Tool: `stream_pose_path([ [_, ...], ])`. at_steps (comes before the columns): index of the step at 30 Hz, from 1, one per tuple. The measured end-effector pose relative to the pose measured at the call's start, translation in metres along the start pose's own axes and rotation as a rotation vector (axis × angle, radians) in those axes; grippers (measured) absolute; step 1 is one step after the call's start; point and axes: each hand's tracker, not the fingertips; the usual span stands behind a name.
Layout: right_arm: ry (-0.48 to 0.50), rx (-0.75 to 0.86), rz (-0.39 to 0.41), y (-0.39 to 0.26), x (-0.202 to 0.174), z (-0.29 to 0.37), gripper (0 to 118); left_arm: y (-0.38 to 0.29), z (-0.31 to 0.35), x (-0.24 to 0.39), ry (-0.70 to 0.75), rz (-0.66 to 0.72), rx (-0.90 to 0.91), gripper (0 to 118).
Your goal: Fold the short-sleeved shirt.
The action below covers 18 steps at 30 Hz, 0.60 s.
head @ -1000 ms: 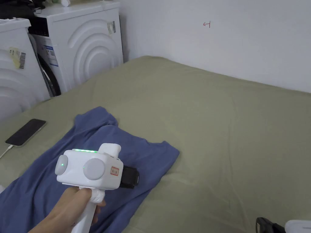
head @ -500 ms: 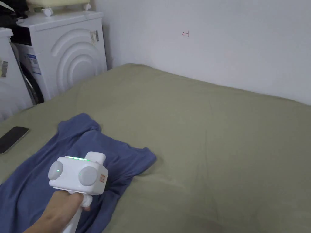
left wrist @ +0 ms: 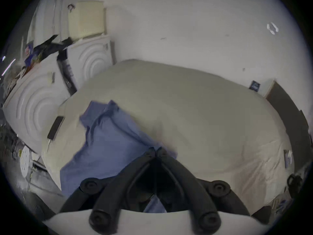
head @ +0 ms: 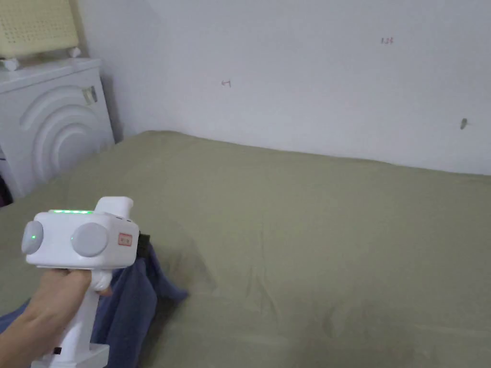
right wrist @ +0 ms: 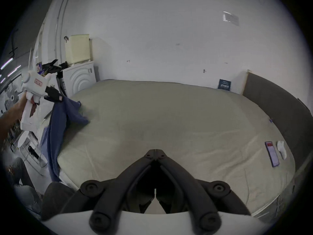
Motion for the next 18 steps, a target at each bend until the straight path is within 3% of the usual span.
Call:
stream_pose_path([
  [9, -0.141, 0.034, -0.081, -0.011, 0.060, 0.054, 0, 0.024, 0.045, 0.188, -0.324, -0.219, 0.096, 0],
  [18, -0.255, 0.022, -0.145, -0.022, 0.107, 0.069, 0, -0.005, 0.018, 0.364, -0.617, -0.358, -0.011, 0],
])
